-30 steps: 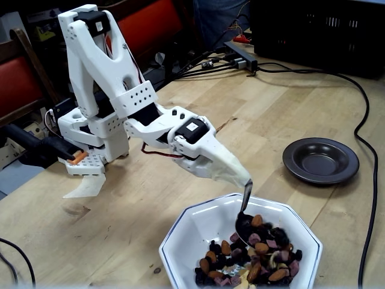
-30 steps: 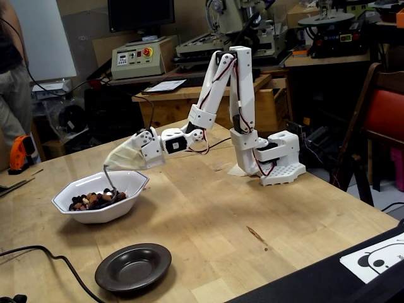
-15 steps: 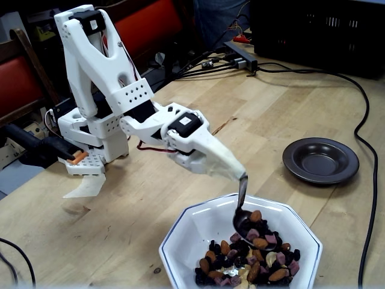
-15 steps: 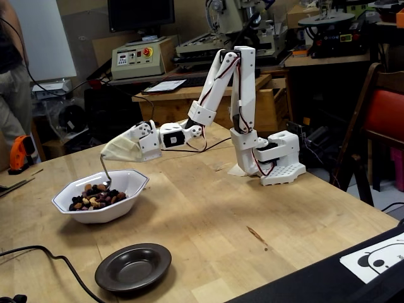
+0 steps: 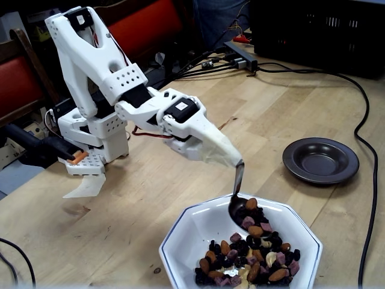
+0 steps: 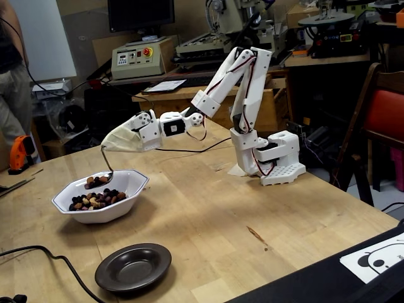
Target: Use spoon to transfer food from the white bowl to brown plate
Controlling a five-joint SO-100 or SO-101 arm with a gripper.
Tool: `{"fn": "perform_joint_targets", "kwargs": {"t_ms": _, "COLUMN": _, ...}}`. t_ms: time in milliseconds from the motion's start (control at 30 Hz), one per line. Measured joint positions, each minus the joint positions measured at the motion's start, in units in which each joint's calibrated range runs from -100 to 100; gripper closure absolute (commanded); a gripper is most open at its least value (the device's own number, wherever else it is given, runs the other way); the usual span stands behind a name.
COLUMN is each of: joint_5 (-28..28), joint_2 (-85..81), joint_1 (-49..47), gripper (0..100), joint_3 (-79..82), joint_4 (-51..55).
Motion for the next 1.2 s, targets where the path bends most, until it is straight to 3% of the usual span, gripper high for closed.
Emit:
{"fn": "perform_joint_targets", "kwargs": {"t_ms": 600, "joint_5": 0.0, "joint_2": -24.5, "joint_1": 0.0, "gripper": 98, "joint_3": 0.1, "joint_4": 24.0}}
{"fn": "perform_joint_targets", "kwargs": {"t_ms": 800, "joint_5": 0.1, "joint_2": -27.3, "joint_1": -1.2, "gripper": 98, "joint_3": 0.1, "joint_4": 25.8}}
{"fn": "perform_joint_targets", "kwargs": {"t_ms": 1200, "joint_5": 0.0, "joint_2": -27.5, "joint_1": -13.1, "gripper": 98, "joint_3": 0.1, "joint_4": 25.8}}
